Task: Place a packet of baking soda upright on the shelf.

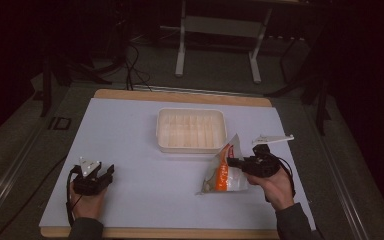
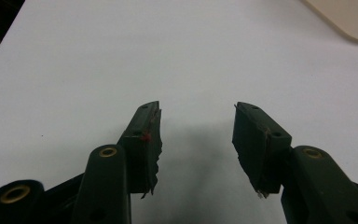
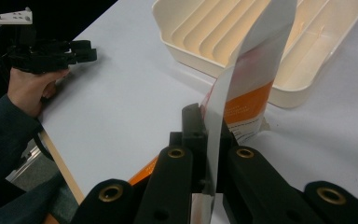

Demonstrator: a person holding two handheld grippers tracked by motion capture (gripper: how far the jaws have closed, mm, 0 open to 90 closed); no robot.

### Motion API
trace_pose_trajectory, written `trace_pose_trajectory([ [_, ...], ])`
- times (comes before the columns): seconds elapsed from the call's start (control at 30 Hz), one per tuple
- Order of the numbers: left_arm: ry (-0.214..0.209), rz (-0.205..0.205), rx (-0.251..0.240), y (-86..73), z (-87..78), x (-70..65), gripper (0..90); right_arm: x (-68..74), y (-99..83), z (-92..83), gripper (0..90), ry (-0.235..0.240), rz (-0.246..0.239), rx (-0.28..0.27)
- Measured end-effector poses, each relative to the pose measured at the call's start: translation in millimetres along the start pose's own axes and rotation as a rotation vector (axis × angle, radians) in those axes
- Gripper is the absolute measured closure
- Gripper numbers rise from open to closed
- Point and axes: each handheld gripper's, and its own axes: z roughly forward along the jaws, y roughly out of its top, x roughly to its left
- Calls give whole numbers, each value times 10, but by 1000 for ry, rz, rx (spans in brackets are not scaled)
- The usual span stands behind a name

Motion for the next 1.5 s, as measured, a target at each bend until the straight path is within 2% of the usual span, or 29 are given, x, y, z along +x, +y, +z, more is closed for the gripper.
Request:
trace_pose_trajectory([
  [0.7,-4,-1,2,1,1,3,515,106,214,4,900,-4,-64,41],
  [1.0,-4,-3,3,2,-2,5,515,116,269,-20,900,-9,-64,45],
  [1.5,-5,-4,1,1,-2,4,515,115,315,-151,900,12,-45,11],
])
